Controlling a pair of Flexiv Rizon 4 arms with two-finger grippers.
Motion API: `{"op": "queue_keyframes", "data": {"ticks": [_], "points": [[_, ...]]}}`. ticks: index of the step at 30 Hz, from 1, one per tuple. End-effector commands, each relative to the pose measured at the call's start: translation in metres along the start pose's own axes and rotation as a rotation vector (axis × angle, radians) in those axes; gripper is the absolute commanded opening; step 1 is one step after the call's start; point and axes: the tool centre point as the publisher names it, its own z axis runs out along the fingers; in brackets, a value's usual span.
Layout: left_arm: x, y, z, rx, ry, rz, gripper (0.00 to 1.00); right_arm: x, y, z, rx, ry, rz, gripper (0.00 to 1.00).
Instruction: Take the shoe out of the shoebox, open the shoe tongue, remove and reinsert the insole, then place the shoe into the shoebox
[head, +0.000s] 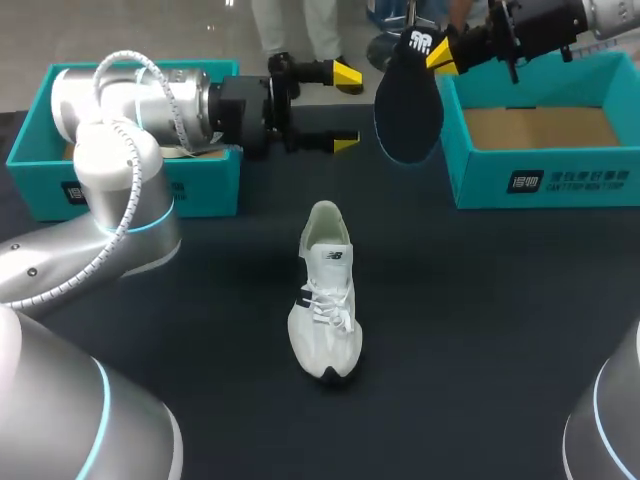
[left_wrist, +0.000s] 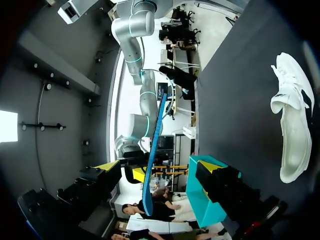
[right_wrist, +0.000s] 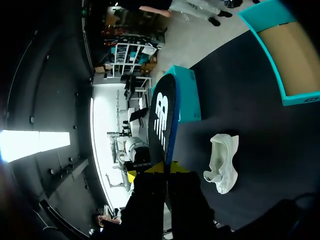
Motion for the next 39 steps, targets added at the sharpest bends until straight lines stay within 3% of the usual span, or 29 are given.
{"op": "queue_keyframes", "data": {"ticks": [1,6,12,14,15,17,19,30,31,32,34,37,39], "points": [[0.002,-0.002,0.014,-0.013,-0.013,0.004,1.00,0.006,0.007,0.010,0.034,-0.020,0.011,0.00],[0.000,-0.003,0.026,-0.023,-0.023,0.021,1.00,0.008,0.005,0.020,0.052,-0.022,0.007,0.00],[0.000,-0.001,0.031,-0.013,-0.025,0.032,0.87,0.008,0.001,0.027,0.061,-0.007,0.004,0.00],[0.000,-0.002,0.032,-0.009,-0.026,0.035,0.65,0.007,0.000,0.027,0.065,-0.008,0.006,0.00],[0.001,-0.002,0.032,-0.008,-0.026,0.035,0.59,0.007,-0.001,0.028,0.067,-0.008,0.008,0.00],[0.002,-0.004,0.033,-0.007,-0.024,0.036,0.57,0.006,-0.002,0.028,0.070,-0.008,0.009,0.00],[0.004,-0.005,0.034,-0.007,-0.021,0.037,0.47,0.006,-0.003,0.028,0.073,-0.007,0.011,0.00],[0.008,-0.009,0.032,0.000,-0.006,0.037,0.43,0.003,-0.003,0.027,0.080,-0.009,0.019,0.00],[0.009,-0.010,0.032,0.001,-0.005,0.036,0.39,0.003,-0.003,0.027,0.081,-0.009,0.019,0.00],[0.010,-0.010,0.032,0.003,-0.004,0.036,0.25,0.003,-0.002,0.027,0.083,-0.009,0.019,0.00],[0.011,-0.011,0.033,0.004,-0.002,0.036,0.21,0.003,-0.002,0.028,0.085,-0.008,0.019,0.00],[0.012,-0.011,0.033,0.006,0.001,0.035,0.00,0.002,-0.002,0.028,0.087,-0.007,0.018,0.00],[0.012,-0.010,0.034,0.005,0.001,0.035,0.00,0.002,-0.003,0.029,0.087,-0.006,0.018,0.00]]}}
